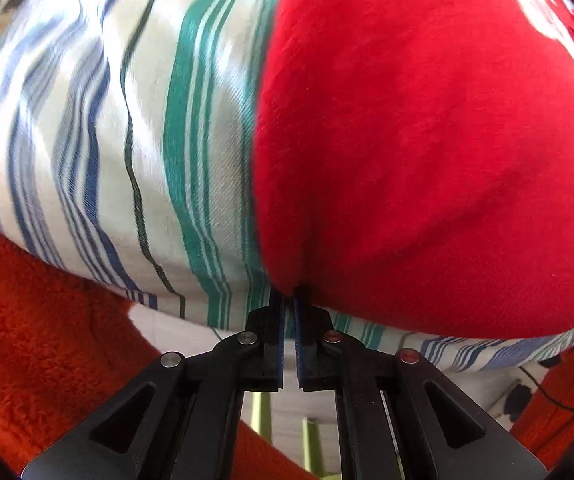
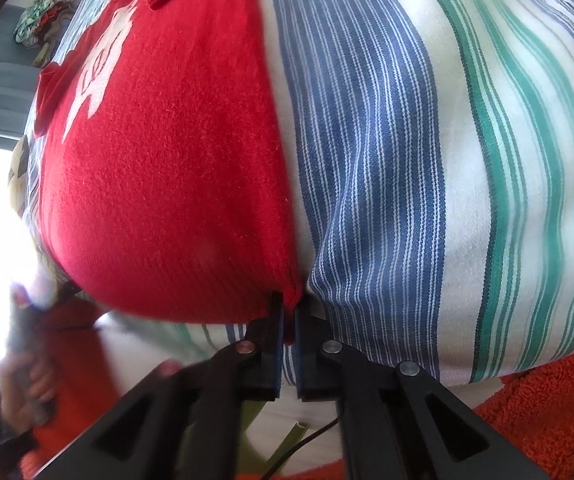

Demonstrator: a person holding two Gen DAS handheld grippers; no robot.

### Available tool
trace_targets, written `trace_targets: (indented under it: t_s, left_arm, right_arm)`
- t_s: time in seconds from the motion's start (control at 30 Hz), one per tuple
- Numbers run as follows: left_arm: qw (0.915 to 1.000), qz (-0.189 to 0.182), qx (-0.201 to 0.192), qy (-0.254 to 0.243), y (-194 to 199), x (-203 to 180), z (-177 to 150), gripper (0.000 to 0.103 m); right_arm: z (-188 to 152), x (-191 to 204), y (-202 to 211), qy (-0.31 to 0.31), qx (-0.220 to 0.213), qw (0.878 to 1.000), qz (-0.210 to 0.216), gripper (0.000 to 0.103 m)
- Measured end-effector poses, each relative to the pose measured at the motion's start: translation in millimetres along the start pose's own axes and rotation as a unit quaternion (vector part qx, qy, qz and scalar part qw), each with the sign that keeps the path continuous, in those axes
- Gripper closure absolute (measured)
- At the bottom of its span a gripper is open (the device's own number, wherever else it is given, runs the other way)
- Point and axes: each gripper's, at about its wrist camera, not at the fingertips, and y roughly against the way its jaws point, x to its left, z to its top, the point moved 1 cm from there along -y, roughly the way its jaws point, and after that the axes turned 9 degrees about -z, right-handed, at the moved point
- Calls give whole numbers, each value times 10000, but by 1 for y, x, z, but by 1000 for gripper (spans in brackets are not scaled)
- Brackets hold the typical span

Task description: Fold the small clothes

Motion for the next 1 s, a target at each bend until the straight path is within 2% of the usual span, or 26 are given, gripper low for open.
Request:
trace_targets:
  t_s: [0.07, 0.1, 0.17, 0.27, 0.33, 0.37, 0.4, 0.43, 0.47, 0.5, 0.53, 0.57, 0.6, 0.67, 0.73, 0.8, 0.87, 0.9, 0.97, 1.0]
  left_arm:
    - [9971, 10, 609, 460, -28, 16, 5, 99]
    - [9943, -101, 819, 670, -36, 23, 7, 99]
    - [9957, -360, 651, 558, -25, 16, 12, 100]
    - [9978, -425, 420, 277, 1, -1, 3, 97]
    - [9967, -676, 348, 285, 20, -7, -12, 86]
    - [9960, -790, 316, 259, 32, -11, -22, 77]
    - [9961, -835, 237, 173, 44, -15, -32, 74]
    - [9966, -814, 92, 44, 59, -19, -41, 72]
    - [9972, -742, -108, -78, 74, -22, -46, 64]
    - [9968, -680, -400, -158, 92, -23, -49, 50]
    - [9949, -613, -771, -211, 110, -23, -48, 42]
    - [9916, -518, -1163, -237, 128, -23, -45, 29]
    - [9864, -441, -1562, -268, 145, -24, -40, 25]
    - [9706, -394, -2337, -415, 170, -31, -25, 21]
    - [9567, -333, -2827, -601, 169, -13, -24, 19]
    - [9501, -231, -3025, -727, 168, -24, -10, 19]
    - [9512, -313, -2984, -727, 178, -32, 1, 19]
    - [9525, -443, -2932, -694, 176, -35, 1, 19]
    - [9526, -673, -2895, -654, 176, -39, 2, 19]
    - [9520, -673, -2918, -632, 174, -36, -5, 19]
  right_arm:
    - [1, 2, -1, -49, -1, 10000, 4, 102]
    - [0, 6, -2, -76, -4, 10000, -14, 102]
    - [0, 6, -2, -93, -5, 10000, -8, 102]
    - [-3, 3, 2, -164, -33, 9998, 112, 100]
    - [-5, -4, 11, -358, -11, 9986, 384, 94]
    - [-8, -8, 16, -470, 11, 9976, 517, 85]
    - [-10, -10, 22, -514, 40, 9970, 574, 78]
    - [-14, -11, 29, -455, 69, 9975, 536, 60]
    - [-18, -11, 38, -309, 65, 9987, 390, 49]
    - [-21, -11, 50, -102, -28, 9999, 85, 49]
    - [-23, -11, 64, 126, -191, 9992, -340, 49]
    - [-23, -10, 81, 353, -450, 9948, -843, 49]
    - [-20, -6, 101, 609, -802, 9859, -1333, 49]
    - [-7, 10, 140, 1224, -1526, 9634, -1833, 49]
    - [13, 41, 169, 1962, -2159, 9385, -1847, 49]
    - [37, 79, 177, 2846, -2613, 9061, -1721, 46]
    - [62, 117, 156, 3655, -2811, 8718, -1653, 45]
    - [77, 133, 135, 3948, -2746, 8607, -1674, 45]
    - [107, 154, 87, 4330, -2573, 8397, -2029, 46]
    - [118, 158, 62, 4431, -2436, 8345, -2190, 46]
